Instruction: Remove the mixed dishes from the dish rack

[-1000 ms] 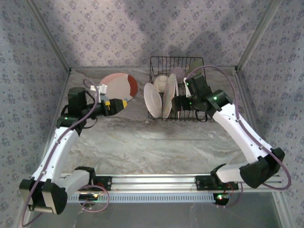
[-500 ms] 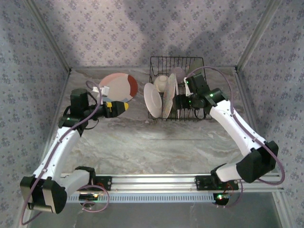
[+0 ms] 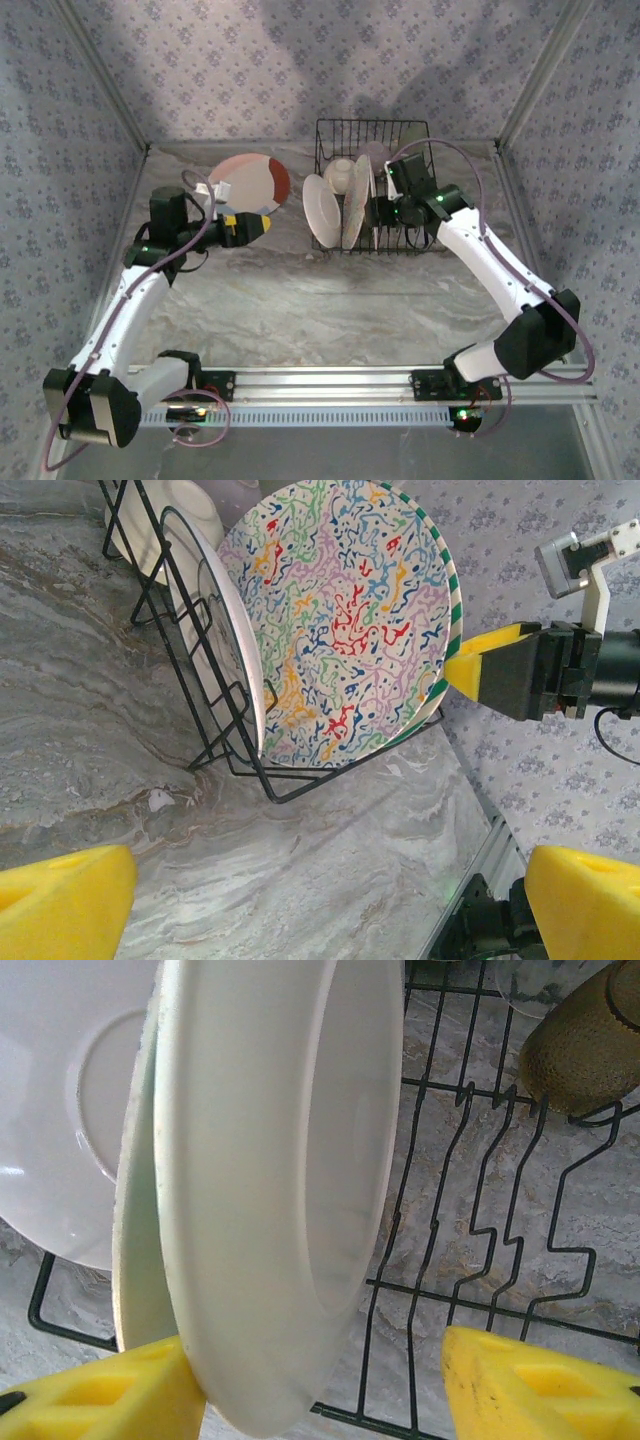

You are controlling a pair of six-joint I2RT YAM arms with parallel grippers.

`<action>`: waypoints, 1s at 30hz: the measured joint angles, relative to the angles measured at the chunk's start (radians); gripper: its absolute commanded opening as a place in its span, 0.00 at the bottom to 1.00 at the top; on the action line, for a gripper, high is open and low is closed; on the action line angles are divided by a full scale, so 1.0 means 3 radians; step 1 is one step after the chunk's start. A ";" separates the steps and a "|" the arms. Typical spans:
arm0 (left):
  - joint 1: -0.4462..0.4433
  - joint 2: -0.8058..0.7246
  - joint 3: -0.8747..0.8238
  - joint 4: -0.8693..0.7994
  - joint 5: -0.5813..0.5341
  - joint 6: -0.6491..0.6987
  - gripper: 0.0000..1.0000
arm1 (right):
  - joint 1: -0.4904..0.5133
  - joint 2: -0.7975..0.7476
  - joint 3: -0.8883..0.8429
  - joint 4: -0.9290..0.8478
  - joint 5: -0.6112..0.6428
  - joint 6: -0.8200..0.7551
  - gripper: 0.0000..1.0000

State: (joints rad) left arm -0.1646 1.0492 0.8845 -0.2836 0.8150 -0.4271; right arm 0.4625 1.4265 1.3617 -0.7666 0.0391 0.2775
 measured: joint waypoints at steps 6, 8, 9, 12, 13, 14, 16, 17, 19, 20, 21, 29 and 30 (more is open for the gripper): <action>0.0000 0.0000 -0.0015 0.0008 0.0000 -0.0010 0.99 | 0.0009 0.0094 0.0004 0.0004 0.0036 0.0009 0.52; 0.0000 0.0000 -0.0015 0.0018 0.0001 -0.0011 0.99 | 0.0011 0.0127 0.0015 0.0004 0.0058 0.0009 0.48; 0.0000 0.0000 -0.0015 0.0024 0.0000 -0.0011 0.99 | 0.0019 0.0140 0.0022 0.0004 0.0070 0.0009 0.46; 0.0000 0.0000 -0.0029 0.0056 0.0001 -0.0013 0.99 | 0.0046 0.0174 0.0060 0.0003 0.0116 0.0008 0.41; 0.0000 0.0000 -0.0033 0.0065 0.0000 -0.0014 0.99 | 0.0060 0.0183 0.0075 0.0003 0.0139 0.0010 0.39; 0.0000 0.0000 -0.0034 0.0067 0.0001 -0.0015 0.99 | 0.0074 0.0189 0.0089 0.0003 0.0167 0.0009 0.38; 0.0000 0.0000 -0.0034 0.0084 0.0001 -0.0025 0.99 | 0.0102 0.0203 0.0120 0.0001 0.0211 0.0009 0.36; 0.0000 0.0000 -0.0034 0.0088 0.0001 -0.0027 0.99 | 0.0117 0.0210 0.0134 0.0003 0.0239 0.0009 0.34; 0.0000 0.0000 -0.0034 0.0089 0.0001 -0.0036 0.99 | 0.0136 0.0214 0.0146 0.0001 0.0276 0.0009 0.31; 0.0000 0.0000 -0.0036 0.0092 0.0001 -0.0038 0.99 | 0.0145 0.0217 0.0153 0.0000 0.0292 0.0009 0.30; 0.0000 0.0000 -0.0038 0.0098 0.0001 -0.0039 0.99 | 0.0151 0.0221 0.0160 -0.0001 0.0308 0.0009 0.28; 0.0000 0.0000 -0.0074 0.0164 0.0003 -0.0085 0.99 | 0.0167 0.0226 0.0182 -0.0025 0.0388 0.0025 0.16; -0.0001 0.0000 -0.0074 0.0164 0.0003 -0.0089 0.99 | 0.0170 0.0226 0.0184 -0.0031 0.0411 0.0033 0.15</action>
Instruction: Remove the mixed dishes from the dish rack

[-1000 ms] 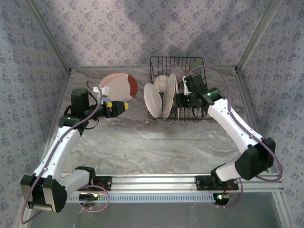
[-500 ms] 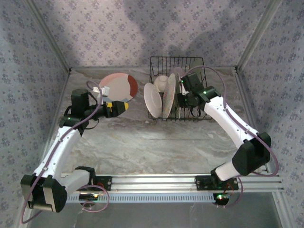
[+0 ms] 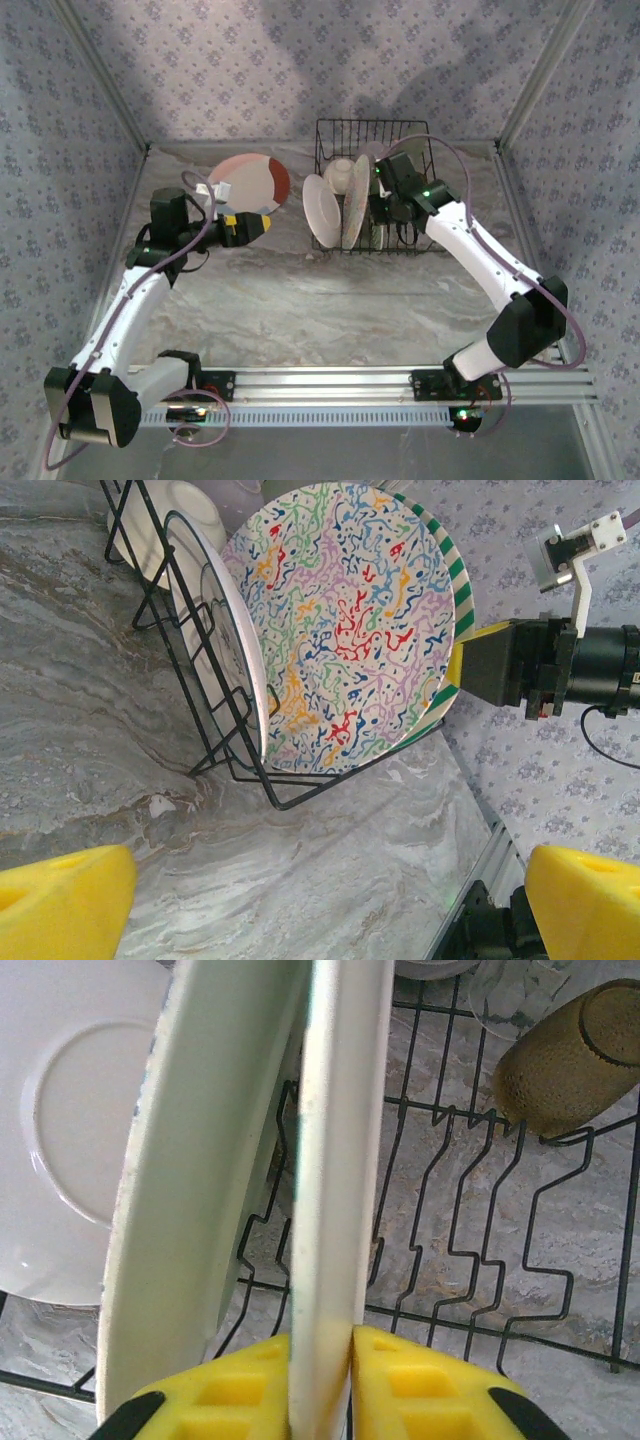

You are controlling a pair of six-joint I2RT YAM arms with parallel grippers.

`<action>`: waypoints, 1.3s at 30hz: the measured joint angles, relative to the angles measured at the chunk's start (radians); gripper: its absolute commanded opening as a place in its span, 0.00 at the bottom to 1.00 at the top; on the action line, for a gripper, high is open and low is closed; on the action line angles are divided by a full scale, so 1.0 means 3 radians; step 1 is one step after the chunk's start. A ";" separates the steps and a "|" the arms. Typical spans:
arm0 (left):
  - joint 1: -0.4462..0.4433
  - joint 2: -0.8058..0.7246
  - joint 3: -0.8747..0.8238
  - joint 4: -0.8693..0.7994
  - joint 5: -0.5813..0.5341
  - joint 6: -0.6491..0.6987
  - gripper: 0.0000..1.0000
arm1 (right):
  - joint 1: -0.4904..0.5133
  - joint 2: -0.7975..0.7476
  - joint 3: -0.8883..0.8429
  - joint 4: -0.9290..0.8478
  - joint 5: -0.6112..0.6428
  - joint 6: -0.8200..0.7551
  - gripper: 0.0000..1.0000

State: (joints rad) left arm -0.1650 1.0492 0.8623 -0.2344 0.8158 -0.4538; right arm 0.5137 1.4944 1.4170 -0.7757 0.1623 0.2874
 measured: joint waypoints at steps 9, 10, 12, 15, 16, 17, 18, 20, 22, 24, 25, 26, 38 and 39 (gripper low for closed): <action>0.0000 0.0000 -0.0004 0.0011 0.0011 -0.0013 0.99 | 0.0006 0.0006 0.0037 -0.0058 0.0156 0.0104 0.06; -0.0003 0.0000 -0.0004 0.0014 0.0015 -0.0020 0.99 | 0.0006 0.0006 0.0039 -0.0061 0.0163 0.0116 0.05; -0.0006 0.0000 -0.0006 0.0036 0.0029 -0.0036 0.99 | 0.0006 0.0006 0.0042 -0.0067 0.0170 0.0140 0.01; -0.0006 -0.0001 -0.0029 0.0112 0.0069 -0.0080 0.99 | 0.0006 0.0006 0.0043 -0.0069 0.0174 0.0175 0.00; -0.0006 -0.0001 -0.0043 0.0148 0.0099 -0.0107 0.99 | 0.0006 0.0006 0.0045 -0.0069 0.0177 0.0189 0.00; -0.0006 -0.0005 -0.0062 0.0197 0.0123 -0.0130 0.99 | 0.0006 0.0006 0.0048 -0.0071 0.0184 0.0202 0.00; -0.0006 -0.0009 -0.0078 0.0234 0.0149 -0.0155 0.99 | 0.0006 0.0008 0.0053 -0.0072 0.0187 0.0212 0.00; -0.0014 -0.0033 -0.0126 0.0333 0.0225 -0.0216 0.99 | 0.0006 0.0011 0.0074 -0.0092 0.0196 0.0226 0.00; -0.0029 -0.0056 -0.0160 0.0425 0.0299 -0.0266 0.99 | 0.0006 0.0013 0.0098 -0.0112 0.0197 0.0240 0.00; -0.0050 -0.0078 -0.0174 0.0482 0.0362 -0.0300 0.99 | 0.0006 0.0013 0.0118 -0.0134 0.0197 0.0251 0.00; -0.0064 -0.0090 -0.0179 0.0521 0.0390 -0.0313 0.99 | 0.0006 0.0013 0.0132 -0.0148 0.0198 0.0254 0.00; -0.0072 -0.0102 -0.0179 0.0548 0.0422 -0.0320 0.99 | 0.0006 0.0013 0.0144 -0.0159 0.0200 0.0263 0.00; -0.0179 -0.0155 -0.0179 0.0608 0.0528 -0.0296 0.99 | 0.0004 -0.0098 0.0278 -0.0273 0.0245 0.0275 0.00; -0.0181 -0.0155 -0.0179 0.0607 0.0528 -0.0294 0.99 | 0.0004 -0.0114 0.0295 -0.0276 0.0262 0.0275 0.00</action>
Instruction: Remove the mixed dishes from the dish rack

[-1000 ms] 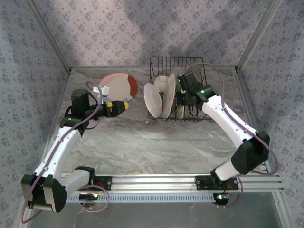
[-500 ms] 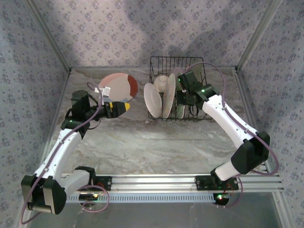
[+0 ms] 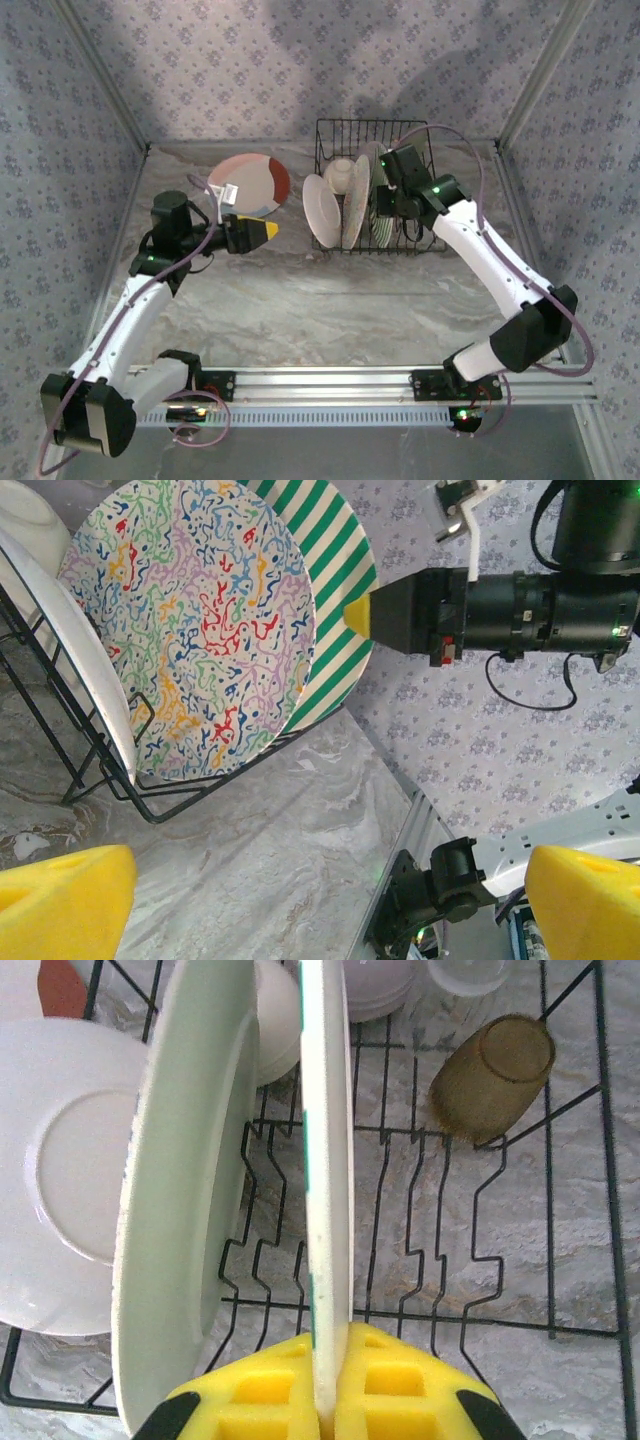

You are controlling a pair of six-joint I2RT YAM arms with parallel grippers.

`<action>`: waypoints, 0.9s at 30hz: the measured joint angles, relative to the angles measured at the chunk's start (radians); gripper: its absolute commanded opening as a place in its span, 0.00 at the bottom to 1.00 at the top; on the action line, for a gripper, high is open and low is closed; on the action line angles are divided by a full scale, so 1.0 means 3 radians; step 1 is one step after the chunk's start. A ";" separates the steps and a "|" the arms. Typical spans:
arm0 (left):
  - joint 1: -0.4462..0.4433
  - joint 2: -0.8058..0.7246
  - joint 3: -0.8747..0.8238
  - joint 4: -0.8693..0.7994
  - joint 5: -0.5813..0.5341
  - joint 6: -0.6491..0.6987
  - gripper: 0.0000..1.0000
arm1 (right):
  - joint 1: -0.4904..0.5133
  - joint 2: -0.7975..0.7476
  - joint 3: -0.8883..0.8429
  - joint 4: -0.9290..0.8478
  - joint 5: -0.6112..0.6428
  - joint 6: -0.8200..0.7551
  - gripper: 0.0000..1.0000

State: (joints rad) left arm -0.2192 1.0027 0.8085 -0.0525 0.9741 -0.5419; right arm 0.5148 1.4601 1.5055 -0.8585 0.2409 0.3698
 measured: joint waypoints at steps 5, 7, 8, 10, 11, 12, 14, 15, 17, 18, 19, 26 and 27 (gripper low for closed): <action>-0.0027 0.0000 0.0000 -0.0051 -0.0004 0.0050 0.99 | -0.0006 -0.0123 0.0086 -0.0032 0.0066 -0.0014 0.00; -0.0038 0.0000 0.0000 -0.0075 -0.0004 0.0066 0.99 | -0.0019 -0.0184 0.0118 -0.0047 0.0085 -0.0029 0.00; -0.0041 0.0000 0.0000 -0.0086 -0.0004 0.0071 0.99 | -0.0023 -0.0215 0.0137 -0.0052 0.0086 -0.0038 0.00; -0.0041 0.0000 0.0000 -0.0089 -0.0004 0.0075 0.99 | -0.0028 -0.0272 0.0177 -0.0047 0.0065 -0.0042 0.00; -0.0041 0.0000 0.0000 -0.0090 -0.0004 0.0083 0.99 | -0.0025 -0.0304 0.0196 -0.0047 0.0062 -0.0053 0.00; -0.0041 0.0000 0.0000 -0.0090 -0.0004 0.0085 0.99 | -0.0020 -0.0334 0.0203 -0.0048 0.0064 -0.0061 0.00; -0.0041 0.0000 0.0000 -0.0099 -0.0004 0.0086 0.99 | -0.0022 -0.0399 0.0223 -0.0061 0.0076 -0.0067 0.00; -0.0042 0.0000 0.0000 -0.0102 -0.0004 0.0089 0.99 | -0.0022 -0.0425 0.0234 -0.0071 0.0084 -0.0075 0.00; -0.0043 -0.0003 0.0000 -0.0108 -0.0004 0.0095 0.99 | -0.0022 -0.0484 0.0247 -0.0084 0.0099 -0.0089 0.00; -0.0043 -0.0003 0.0000 -0.0111 -0.0004 0.0095 0.99 | -0.0022 -0.0509 0.0258 -0.0099 0.0111 -0.0097 0.00; -0.0043 -0.0003 0.0000 -0.0111 -0.0004 0.0095 0.99 | -0.0022 -0.0532 0.0270 -0.0113 0.0118 -0.0106 0.00; -0.0043 -0.0003 0.0000 -0.0112 -0.0005 0.0097 0.99 | -0.0022 -0.0730 0.0313 -0.0172 0.0287 -0.0198 0.00; -0.0043 -0.0003 0.0000 -0.0113 -0.0005 0.0097 0.99 | -0.0022 -0.0763 0.0326 -0.0183 0.0312 -0.0216 0.00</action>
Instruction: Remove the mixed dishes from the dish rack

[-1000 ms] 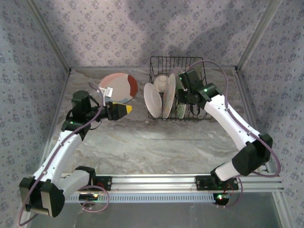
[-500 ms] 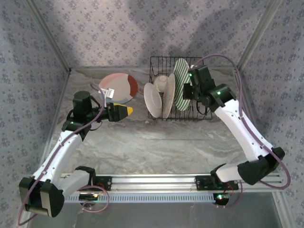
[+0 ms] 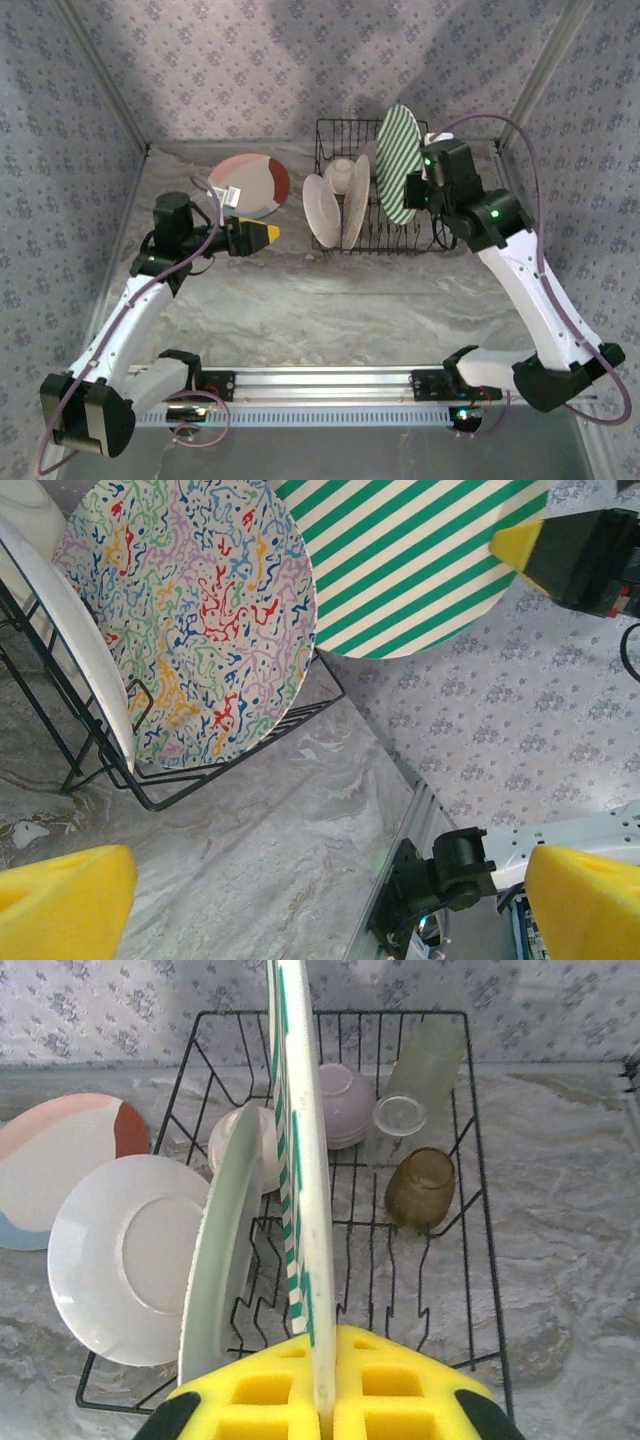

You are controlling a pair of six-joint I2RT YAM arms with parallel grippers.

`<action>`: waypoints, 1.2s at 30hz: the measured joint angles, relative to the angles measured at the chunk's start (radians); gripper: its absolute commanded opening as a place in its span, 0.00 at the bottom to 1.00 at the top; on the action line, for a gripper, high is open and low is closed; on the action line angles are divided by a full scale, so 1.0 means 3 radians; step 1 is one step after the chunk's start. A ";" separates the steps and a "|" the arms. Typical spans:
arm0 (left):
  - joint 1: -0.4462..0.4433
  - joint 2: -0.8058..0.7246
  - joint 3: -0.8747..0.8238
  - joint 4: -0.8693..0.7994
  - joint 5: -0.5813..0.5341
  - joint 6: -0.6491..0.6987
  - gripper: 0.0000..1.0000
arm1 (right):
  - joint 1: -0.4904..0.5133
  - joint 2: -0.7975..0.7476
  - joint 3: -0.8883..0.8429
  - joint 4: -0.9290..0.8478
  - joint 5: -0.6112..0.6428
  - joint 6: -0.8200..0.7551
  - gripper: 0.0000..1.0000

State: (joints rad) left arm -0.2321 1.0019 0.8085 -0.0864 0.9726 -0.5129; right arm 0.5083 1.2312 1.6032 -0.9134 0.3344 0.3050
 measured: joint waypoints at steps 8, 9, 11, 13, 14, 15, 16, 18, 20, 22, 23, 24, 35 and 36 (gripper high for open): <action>0.0000 -0.0001 0.0000 -0.0022 -0.0072 0.0003 0.99 | 0.0000 -0.0215 0.0230 -0.0114 0.0148 -0.0075 0.00; 0.0000 -0.0003 0.0000 -0.0023 -0.0081 0.0001 0.99 | 0.0000 -0.0247 0.0247 -0.0116 0.0139 -0.0086 0.00; 0.0000 -0.0009 0.0000 -0.0020 -0.0092 -0.0004 0.99 | 0.0000 -0.0310 0.0271 -0.0118 0.0056 -0.0098 0.00; 0.0000 -0.0025 0.0000 -0.0011 -0.0102 -0.0015 0.99 | -0.0004 -0.0340 0.0333 -0.0145 -0.0100 -0.0098 0.00; 0.0000 -0.0032 0.0000 0.0006 -0.0103 -0.0027 0.99 | -0.0006 -0.0343 0.0367 -0.0149 -0.0209 -0.0095 0.00; 0.0000 -0.0038 0.0000 0.0029 -0.0107 -0.0042 0.99 | -0.0006 -0.0345 0.0401 -0.0146 -0.0331 -0.0088 0.00; 0.0000 -0.0045 0.0000 0.0041 -0.0117 -0.0052 0.99 | -0.0008 -0.0343 0.0421 -0.0137 -0.0437 -0.0080 0.00; 0.0000 -0.0062 0.0001 0.0064 -0.0145 -0.0098 0.99 | -0.0024 -0.0343 0.0450 -0.0111 -0.0748 -0.0031 0.00; 0.0000 -0.0090 0.0001 0.0114 -0.0172 -0.0170 0.99 | -0.0058 -0.0340 0.0454 -0.0056 -0.1057 0.0043 0.00; 0.0000 -0.0127 0.0011 0.0183 -0.0197 -0.0257 0.99 | -0.0108 -0.0319 0.0459 0.0013 -0.1359 0.0125 0.00; 0.0000 -0.0142 0.0033 0.0220 -0.0220 -0.0300 0.99 | -0.0142 -0.0303 0.0460 0.0055 -0.1517 0.0172 0.00; 0.0000 -0.0153 0.0064 0.0256 -0.0247 -0.0340 0.99 | -0.0184 -0.0282 0.0460 0.0102 -0.1676 0.0224 0.00; 0.0000 -0.0106 0.0331 0.0660 -0.0427 -0.0661 0.99 | -0.0786 -0.0149 0.0045 0.1027 -0.3169 0.1050 0.00; 0.0000 -0.0069 0.0351 0.0706 -0.0426 -0.0704 0.99 | -0.0806 -0.0139 0.0005 0.1091 -0.3237 0.1109 0.00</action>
State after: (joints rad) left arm -0.2321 0.9813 0.9138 0.1253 0.8448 -0.7242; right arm 0.2665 1.1896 1.6047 -0.5861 -0.6369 0.6376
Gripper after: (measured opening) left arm 0.993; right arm 0.072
